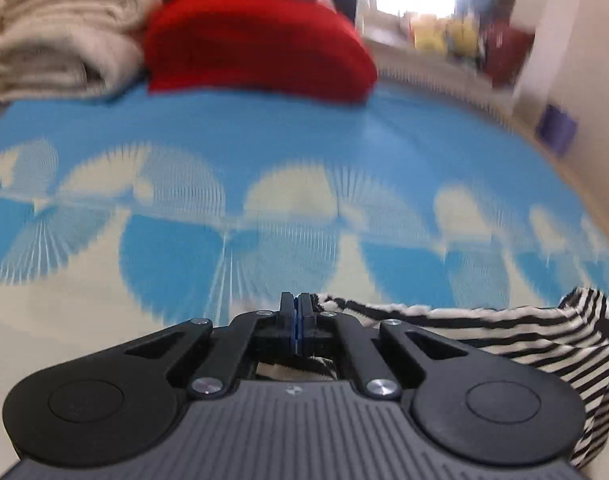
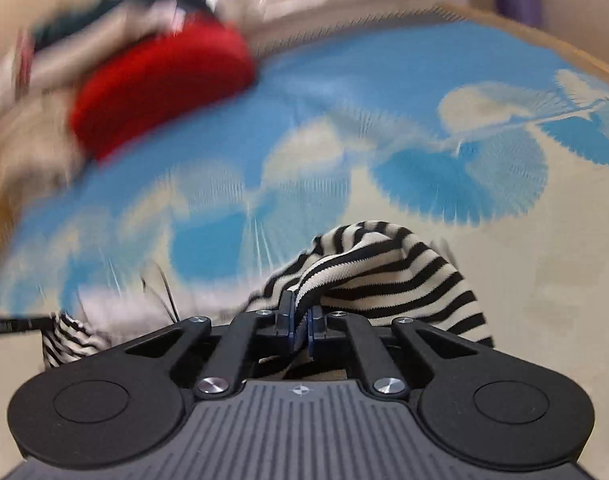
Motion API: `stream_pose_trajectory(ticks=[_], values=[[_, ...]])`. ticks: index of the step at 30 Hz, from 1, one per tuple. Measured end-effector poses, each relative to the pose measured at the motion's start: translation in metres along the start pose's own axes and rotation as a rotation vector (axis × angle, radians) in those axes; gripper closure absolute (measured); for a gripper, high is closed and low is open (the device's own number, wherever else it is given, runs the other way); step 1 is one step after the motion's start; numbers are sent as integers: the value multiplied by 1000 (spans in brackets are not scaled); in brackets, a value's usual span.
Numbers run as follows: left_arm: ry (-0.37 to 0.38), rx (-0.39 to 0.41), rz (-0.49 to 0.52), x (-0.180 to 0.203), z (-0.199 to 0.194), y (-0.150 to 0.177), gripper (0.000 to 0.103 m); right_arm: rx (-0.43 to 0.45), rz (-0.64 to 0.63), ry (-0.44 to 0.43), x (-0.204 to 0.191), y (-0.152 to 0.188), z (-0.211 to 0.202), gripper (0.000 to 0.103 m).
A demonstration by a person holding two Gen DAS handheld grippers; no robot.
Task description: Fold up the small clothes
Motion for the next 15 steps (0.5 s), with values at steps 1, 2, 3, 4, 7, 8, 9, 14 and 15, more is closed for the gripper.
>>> stream_pose_trajectory(ticks=[1,2,3,4,7,8,9,14,15], values=[[14,-29,8,2,6,1,103,49,36,-19,2,-10,-3,98],[12,-59,16,4,13,4,103,71,52,-24,3,-15,-1,98],[-11,-54,22,4,16,5,103,75,61,-17,3,-19,5,98],[-18,-43,25,5,18,4,103,43,64,2,5,-20,16,98],[-28,-4,-43,-5,26,-3,102,-19,119,48,14,-14,44,97],[-38,-17,-71,-9,36,-4,102,-26,116,49,15,-13,52,97],[-54,-48,-86,-13,49,-1,102,-27,97,49,13,-14,59,93],[-54,-154,-77,-20,71,4,93,-117,63,41,20,-10,84,59],[-40,-130,-84,-24,66,-3,90,-118,73,38,23,-9,79,59]])
Point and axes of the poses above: each gripper's, at about its wrist camera, not at the fingertips, and z roughly the way its jaws point, x to its right, y to its underside, the point moved 4 cm from there along z, roughly the way its jaws point, and after that the axes turned 7 degrees about -y, right-handed, at the moved point
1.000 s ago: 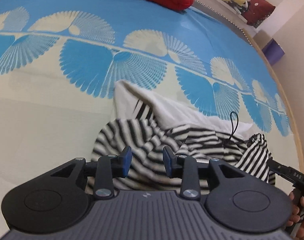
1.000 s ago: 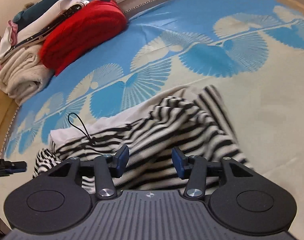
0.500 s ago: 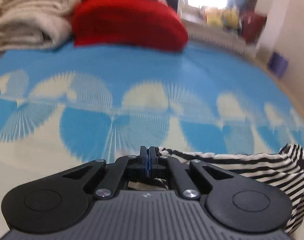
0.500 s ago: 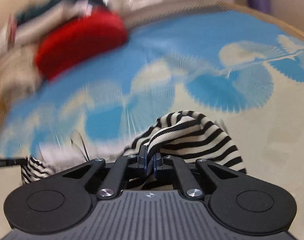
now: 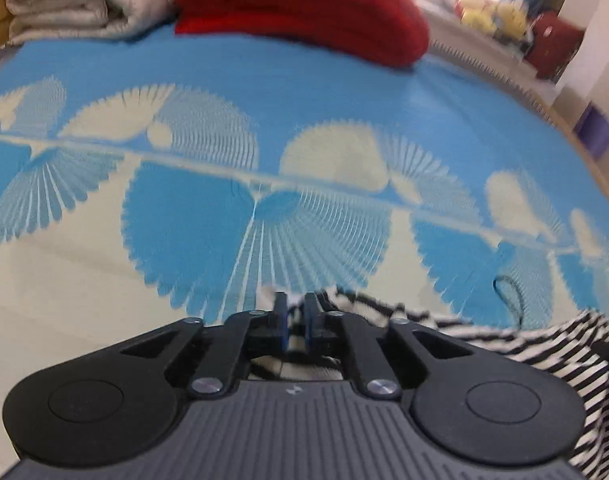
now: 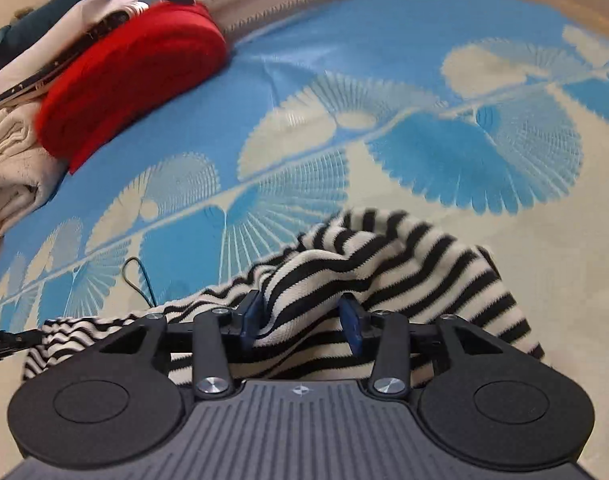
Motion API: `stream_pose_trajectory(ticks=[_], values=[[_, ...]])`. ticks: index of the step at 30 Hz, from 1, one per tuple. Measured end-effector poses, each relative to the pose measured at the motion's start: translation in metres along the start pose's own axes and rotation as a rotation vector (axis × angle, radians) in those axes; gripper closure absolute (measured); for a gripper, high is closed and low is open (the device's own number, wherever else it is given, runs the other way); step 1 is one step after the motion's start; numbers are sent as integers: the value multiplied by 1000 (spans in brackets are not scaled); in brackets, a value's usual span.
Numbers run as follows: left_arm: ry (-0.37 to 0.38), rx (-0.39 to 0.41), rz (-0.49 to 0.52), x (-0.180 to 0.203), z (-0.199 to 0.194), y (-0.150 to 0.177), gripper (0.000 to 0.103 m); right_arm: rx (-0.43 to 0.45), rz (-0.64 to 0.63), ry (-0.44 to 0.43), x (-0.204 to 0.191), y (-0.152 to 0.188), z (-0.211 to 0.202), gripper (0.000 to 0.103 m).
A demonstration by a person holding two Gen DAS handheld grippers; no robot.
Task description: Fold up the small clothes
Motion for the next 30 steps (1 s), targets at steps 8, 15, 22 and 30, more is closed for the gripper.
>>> stream_pose_trajectory(ticks=[8,15,22,30], values=[[86,-95,17,-19,7,10,54,90,-100,53,36,-3,-47,45],[68,-75,86,-4,25,23,48,34,-132,137,53,-2,-14,46],[87,-66,114,2,37,22,83,45,-222,238,53,-1,2,52],[28,107,83,1,22,0,99,127,-244,229,42,-15,-7,99]])
Point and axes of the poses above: each gripper's, at about its wrist camera, not at the fingertips, and z roughly the way its jaws point, x to its right, y to its underside, the point moved 4 cm from there along z, roughly the way its jaws point, and after that the axes turned 7 degrees about -y, right-handed, at the moved point
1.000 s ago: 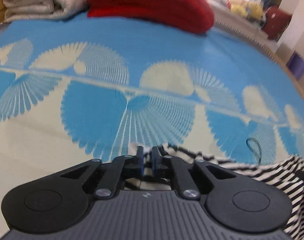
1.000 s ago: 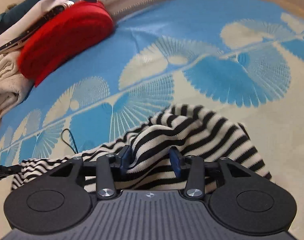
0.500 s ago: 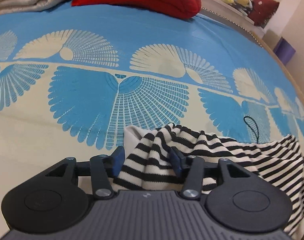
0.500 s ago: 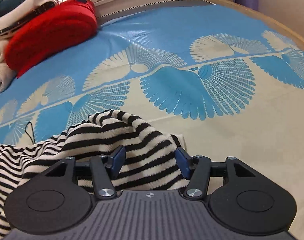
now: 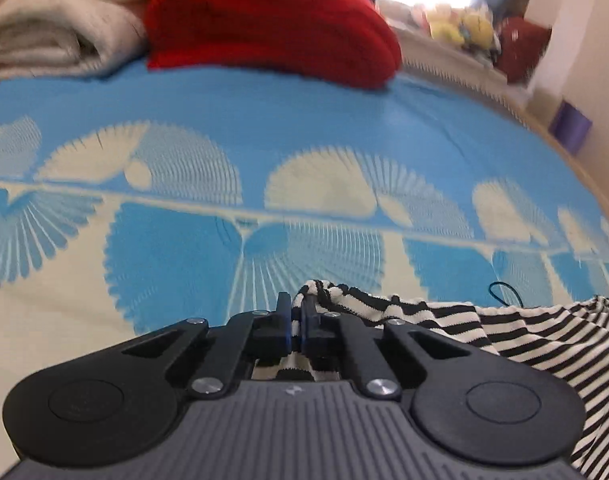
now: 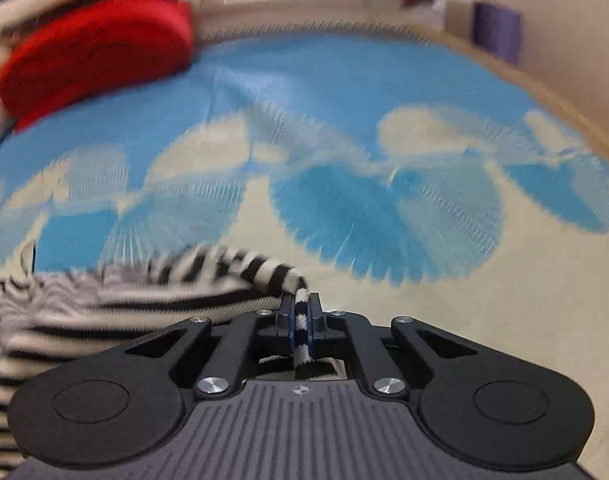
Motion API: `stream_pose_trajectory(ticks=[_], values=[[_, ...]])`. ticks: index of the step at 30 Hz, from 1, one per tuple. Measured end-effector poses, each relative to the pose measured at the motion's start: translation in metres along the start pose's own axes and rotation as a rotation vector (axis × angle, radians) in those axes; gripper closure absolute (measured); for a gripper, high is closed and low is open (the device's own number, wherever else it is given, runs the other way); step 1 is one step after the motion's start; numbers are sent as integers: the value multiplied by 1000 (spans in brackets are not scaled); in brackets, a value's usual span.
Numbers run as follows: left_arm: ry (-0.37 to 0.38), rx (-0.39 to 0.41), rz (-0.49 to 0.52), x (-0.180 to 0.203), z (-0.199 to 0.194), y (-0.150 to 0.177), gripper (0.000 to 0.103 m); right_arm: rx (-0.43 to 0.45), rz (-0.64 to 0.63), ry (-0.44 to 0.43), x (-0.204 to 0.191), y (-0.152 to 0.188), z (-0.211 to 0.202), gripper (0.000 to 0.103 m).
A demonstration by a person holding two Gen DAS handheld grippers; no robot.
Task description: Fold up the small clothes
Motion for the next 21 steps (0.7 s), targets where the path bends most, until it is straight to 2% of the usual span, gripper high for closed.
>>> stream_pose_trajectory(ticks=[2,3,5,7,9,11,13,15,17,19,21], values=[[-30,-29,40,4,10,6,99,66,-5,-11,-3,-8,-9,99],[-40,-61,59,6,17,11,97,69,-21,-2,-5,-8,-8,99],[-53,-158,91,8,27,20,87,7,-27,20,-5,1,8,98],[-72,-147,108,8,17,15,84,-91,-6,28,-2,11,24,93],[-63,-114,102,8,-5,0,71,-111,-10,34,-4,11,23,89],[-24,-78,80,6,-31,-10,59,-67,-11,27,-5,-2,4,84],[11,-81,67,4,-58,-10,57,-10,25,-15,-2,-13,-25,68],[16,-120,87,1,-78,-3,57,14,70,-68,4,-14,-53,60],[-14,-167,112,-4,-96,4,57,-21,93,-115,11,-5,-77,56],[-44,-217,107,-14,-119,19,57,-90,98,-104,20,11,-92,56],[-41,-262,72,-25,-134,39,52,-144,128,-97,30,31,-106,55]])
Point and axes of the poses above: each gripper's, at about its wrist camera, not at the fingertips, and z roughly the way its jaws point, x to its right, y to its underside, the point moved 4 cm from there along z, roughly the way its jaws point, and after that the axes turned 7 degrees about -y, right-handed, at the moved point
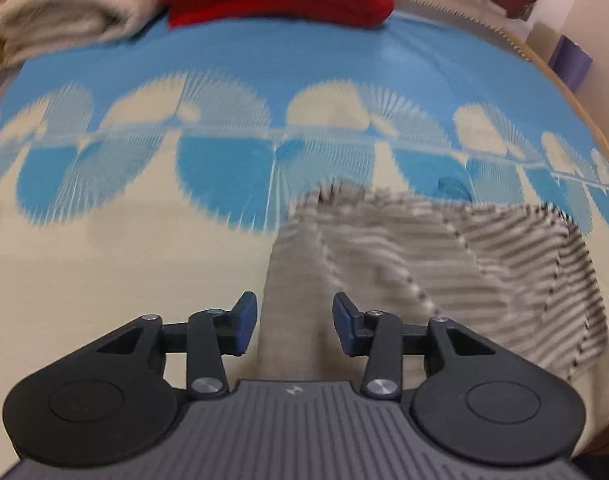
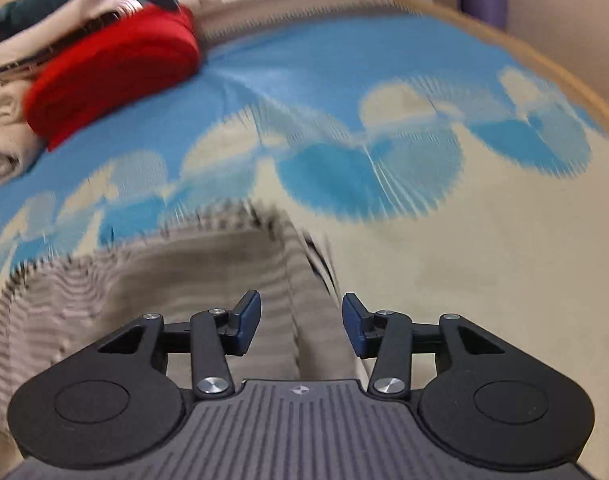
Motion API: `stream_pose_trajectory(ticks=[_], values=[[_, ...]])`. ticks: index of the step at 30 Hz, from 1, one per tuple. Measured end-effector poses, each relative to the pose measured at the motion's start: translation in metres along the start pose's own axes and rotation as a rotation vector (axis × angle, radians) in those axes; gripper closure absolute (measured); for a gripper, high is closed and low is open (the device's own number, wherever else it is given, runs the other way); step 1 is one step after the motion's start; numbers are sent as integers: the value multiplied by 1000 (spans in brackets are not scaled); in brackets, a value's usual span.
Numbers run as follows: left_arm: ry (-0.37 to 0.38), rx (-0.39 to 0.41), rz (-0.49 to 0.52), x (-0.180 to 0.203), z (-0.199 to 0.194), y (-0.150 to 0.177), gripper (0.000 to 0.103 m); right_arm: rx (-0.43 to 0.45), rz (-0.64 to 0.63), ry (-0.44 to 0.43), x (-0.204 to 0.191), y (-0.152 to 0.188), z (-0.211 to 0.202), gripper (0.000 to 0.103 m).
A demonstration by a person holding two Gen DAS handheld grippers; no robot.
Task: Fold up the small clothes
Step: 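Grasp the white cuff with the right tool and tuck it in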
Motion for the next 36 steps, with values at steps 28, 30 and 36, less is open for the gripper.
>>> stream_pose_trajectory(ticks=[28,30,36], values=[[-12,-236,-77,-40,45,75,102,-51,91,47,16,43,-34,91],[-51,-304,-42,-37,58,83,102,-134,68,96,19,55,-18,91],[-90,-128,19,-20,24,68,80,-219,73,179,22,63,-1,82]])
Point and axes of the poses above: each gripper's, at about its wrist camera, not at the fingertips, and z roughly the way its jaws point, x to its right, y to its underside, the point moved 4 cm from there along z, roughly the way its jaws point, and after that the axes turned 7 degrees about -y, right-handed, at the moved point
